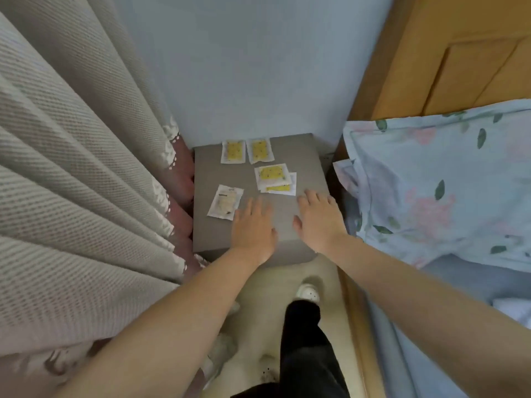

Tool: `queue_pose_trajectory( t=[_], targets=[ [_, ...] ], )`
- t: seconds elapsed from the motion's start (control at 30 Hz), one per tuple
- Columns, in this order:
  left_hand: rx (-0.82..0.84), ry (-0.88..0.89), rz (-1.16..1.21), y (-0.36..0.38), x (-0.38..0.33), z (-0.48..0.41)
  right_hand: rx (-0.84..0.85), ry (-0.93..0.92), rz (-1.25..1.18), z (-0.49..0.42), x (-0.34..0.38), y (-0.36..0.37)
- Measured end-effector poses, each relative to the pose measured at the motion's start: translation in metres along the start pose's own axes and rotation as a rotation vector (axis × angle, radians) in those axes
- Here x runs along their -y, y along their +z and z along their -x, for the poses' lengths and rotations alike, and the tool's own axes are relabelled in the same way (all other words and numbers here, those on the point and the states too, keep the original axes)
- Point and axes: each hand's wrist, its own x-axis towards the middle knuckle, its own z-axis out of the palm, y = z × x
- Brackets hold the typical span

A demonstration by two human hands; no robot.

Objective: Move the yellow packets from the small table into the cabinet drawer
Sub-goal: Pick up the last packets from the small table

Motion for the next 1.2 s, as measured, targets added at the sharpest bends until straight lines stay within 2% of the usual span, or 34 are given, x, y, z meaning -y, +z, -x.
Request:
queue_pose_trajectory(
  t=[0.17,0.4,0.63,0.77,0.9,1.2],
  targets=[
    [0.054,-0.116,0.051,0.04,0.038,-0.086,0.077,-0.073,-0.003,-0.098,-0.015,0.048],
    [0.217,-0.309,0.13,0.112,0.085,-0.173,0.221,-0.173,0.066,-0.197,-0.037,0.117],
    [0.177,-0.43,0.115,0.159,0.134,-0.221,0.285,-0.208,0.09,-0.254,-0.034,0.161],
    [0.127,-0.4,0.049,0.171,0.139,-0.236,0.3,-0.197,0.057,-0.276,-0.03,0.173],
    [-0.007,-0.324,0.064,0.179,0.145,-0.244,0.236,-0.153,0.004,-0.295,-0.028,0.172],
    [-0.067,-0.263,0.057,0.185,0.151,-0.244,0.342,-0.085,-0.026,-0.332,-0.021,0.156]
  ],
)
